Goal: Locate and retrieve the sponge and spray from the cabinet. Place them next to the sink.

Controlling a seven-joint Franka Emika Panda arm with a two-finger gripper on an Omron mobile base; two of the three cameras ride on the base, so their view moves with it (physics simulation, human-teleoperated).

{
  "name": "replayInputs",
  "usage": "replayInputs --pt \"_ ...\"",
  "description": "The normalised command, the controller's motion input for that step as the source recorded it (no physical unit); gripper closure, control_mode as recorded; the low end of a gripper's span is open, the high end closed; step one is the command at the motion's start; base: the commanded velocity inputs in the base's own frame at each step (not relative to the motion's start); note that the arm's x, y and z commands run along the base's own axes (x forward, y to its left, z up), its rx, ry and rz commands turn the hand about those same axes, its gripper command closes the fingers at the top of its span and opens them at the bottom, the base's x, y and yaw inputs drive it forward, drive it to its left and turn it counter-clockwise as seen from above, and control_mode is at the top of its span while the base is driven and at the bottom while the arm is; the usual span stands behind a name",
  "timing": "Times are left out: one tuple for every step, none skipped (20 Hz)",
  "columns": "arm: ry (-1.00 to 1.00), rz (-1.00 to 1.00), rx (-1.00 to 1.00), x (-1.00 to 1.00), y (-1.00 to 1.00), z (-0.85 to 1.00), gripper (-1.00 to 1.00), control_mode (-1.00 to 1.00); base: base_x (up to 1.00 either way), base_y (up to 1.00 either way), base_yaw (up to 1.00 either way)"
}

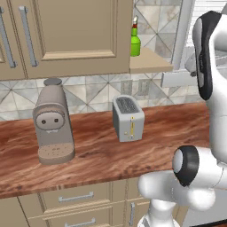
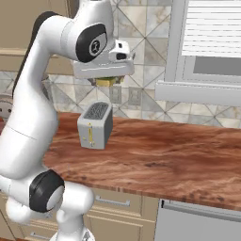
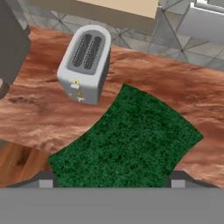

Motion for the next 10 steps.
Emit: replayInputs --pt "-0.22 -0.03 0.00 -0.61 -0.05 -0.47 1.00 -1.00 0.00 0.00 0.00" --pt "-0.16 0.00 0.00 -0.40 0.00 -0.45 1.00 -1.00 0.00 0.00 0.00" --pt "-0.13 0.00 0.00 -0.23 0.00 -0.44 1.00 -1.00 0.00 0.00 0.00" --pt "-0.09 0.00 0.00 -0.07 0.00 -0.36 1.00 -1.00 0.00 0.00 0.00" --pt "-0.07 0.00 -0.03 0.00 0.04 -0.28 1.00 -1.00 0.00 0.00 0.00" --pt "-0.03 0.00 -0.06 0.00 0.12 -0.17 1.00 -1.00 0.00 0.00 0.00" --pt "0.00 0.00 -0.07 0.00 0.18 -0.13 1.00 -1.00 0.00 0.00 0.00" --pt "0.00 0.00 -0.06 0.00 0.19 -0.07 1.00 -1.00 0.00 0.00 0.00" --pt "0.00 0.00 -0.02 0.00 0.08 0.00 1.00 -1.00 0.00 0.00 0.00" --pt "0.00 0.00 0.00 0.00 0.00 -0.06 1.00 -1.00 0.00 0.00 0.00"
